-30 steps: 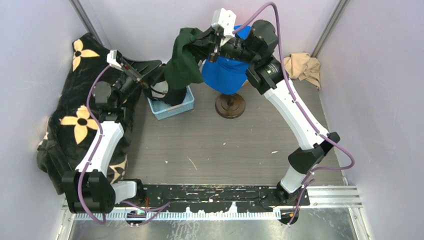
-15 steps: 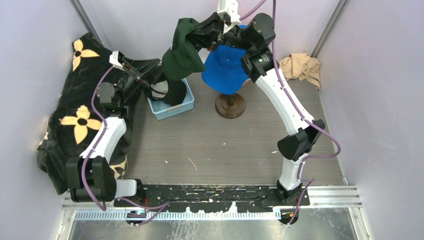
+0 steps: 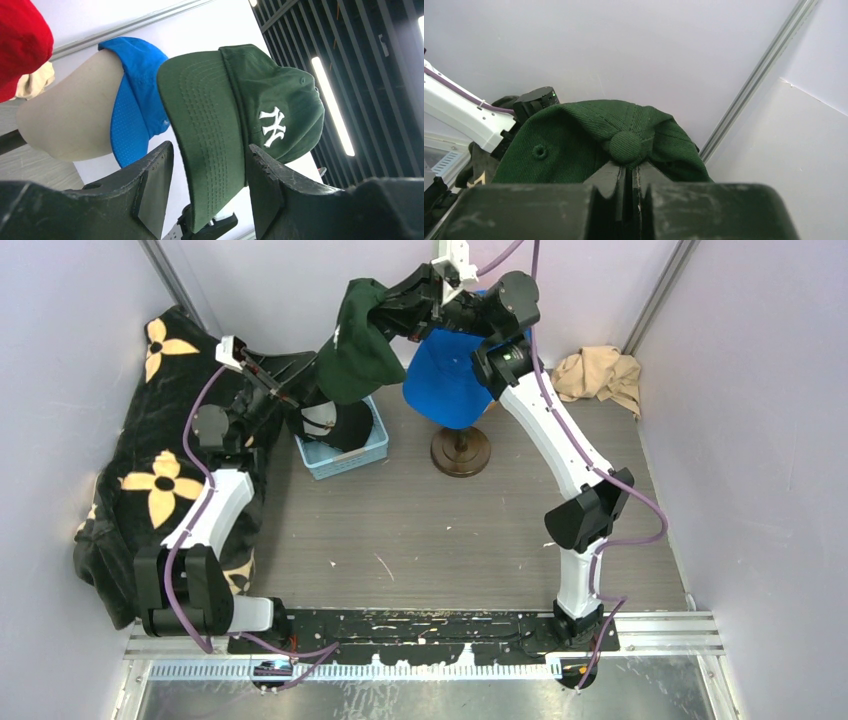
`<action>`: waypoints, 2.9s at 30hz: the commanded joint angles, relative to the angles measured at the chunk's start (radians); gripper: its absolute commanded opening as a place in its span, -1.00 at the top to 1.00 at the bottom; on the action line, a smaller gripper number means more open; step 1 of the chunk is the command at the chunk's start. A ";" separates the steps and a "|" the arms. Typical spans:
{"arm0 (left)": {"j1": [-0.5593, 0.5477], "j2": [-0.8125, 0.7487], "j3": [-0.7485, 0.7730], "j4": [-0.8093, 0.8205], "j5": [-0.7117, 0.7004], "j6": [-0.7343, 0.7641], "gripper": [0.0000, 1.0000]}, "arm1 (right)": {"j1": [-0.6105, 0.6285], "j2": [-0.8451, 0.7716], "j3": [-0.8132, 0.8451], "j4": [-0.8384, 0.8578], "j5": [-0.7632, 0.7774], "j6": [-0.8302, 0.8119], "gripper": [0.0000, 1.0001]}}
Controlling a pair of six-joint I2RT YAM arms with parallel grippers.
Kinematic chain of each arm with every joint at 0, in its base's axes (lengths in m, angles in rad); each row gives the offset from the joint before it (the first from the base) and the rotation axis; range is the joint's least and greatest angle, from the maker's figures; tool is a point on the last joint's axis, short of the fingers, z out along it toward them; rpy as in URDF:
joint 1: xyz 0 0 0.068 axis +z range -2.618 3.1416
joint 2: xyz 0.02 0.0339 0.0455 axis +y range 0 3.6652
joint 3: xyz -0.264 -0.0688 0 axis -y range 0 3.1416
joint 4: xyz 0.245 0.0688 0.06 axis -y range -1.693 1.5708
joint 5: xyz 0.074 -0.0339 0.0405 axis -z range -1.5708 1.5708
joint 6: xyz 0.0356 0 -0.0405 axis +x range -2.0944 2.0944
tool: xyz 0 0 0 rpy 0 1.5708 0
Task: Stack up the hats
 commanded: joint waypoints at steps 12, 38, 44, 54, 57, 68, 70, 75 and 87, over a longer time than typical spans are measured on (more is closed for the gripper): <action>0.002 -0.048 0.055 0.128 0.003 -0.059 0.83 | -0.028 0.041 0.111 0.102 0.013 0.093 0.99; 0.000 -0.206 0.342 -0.513 -0.311 0.133 1.00 | -0.047 -0.340 -0.255 -0.194 0.675 -0.216 -0.55; -0.040 -0.208 0.414 -0.644 -0.438 0.206 1.00 | -0.047 -0.579 -0.473 -0.189 0.885 -0.281 -0.57; -0.377 -0.018 0.645 -0.743 -0.715 0.360 1.00 | -0.047 -0.763 -0.480 -0.459 1.225 -0.338 -0.68; -0.459 0.049 0.712 -0.758 -0.787 0.396 1.00 | -0.047 -0.795 -0.492 -0.536 1.352 -0.349 -0.71; -0.604 0.281 0.892 -0.673 -0.865 0.425 1.00 | -0.047 -0.987 -0.720 -0.575 1.464 -0.335 -0.74; -0.630 0.313 0.920 -0.671 -0.871 0.431 1.00 | -0.047 -0.995 -0.726 -0.595 1.482 -0.342 -0.74; -0.679 0.389 0.979 -0.653 -0.880 0.428 1.00 | -0.047 -1.022 -0.749 -0.611 1.534 -0.353 -0.86; -0.743 0.499 1.102 -0.665 -0.911 0.437 1.00 | -0.047 -1.094 -0.801 -0.632 1.620 -0.369 -0.90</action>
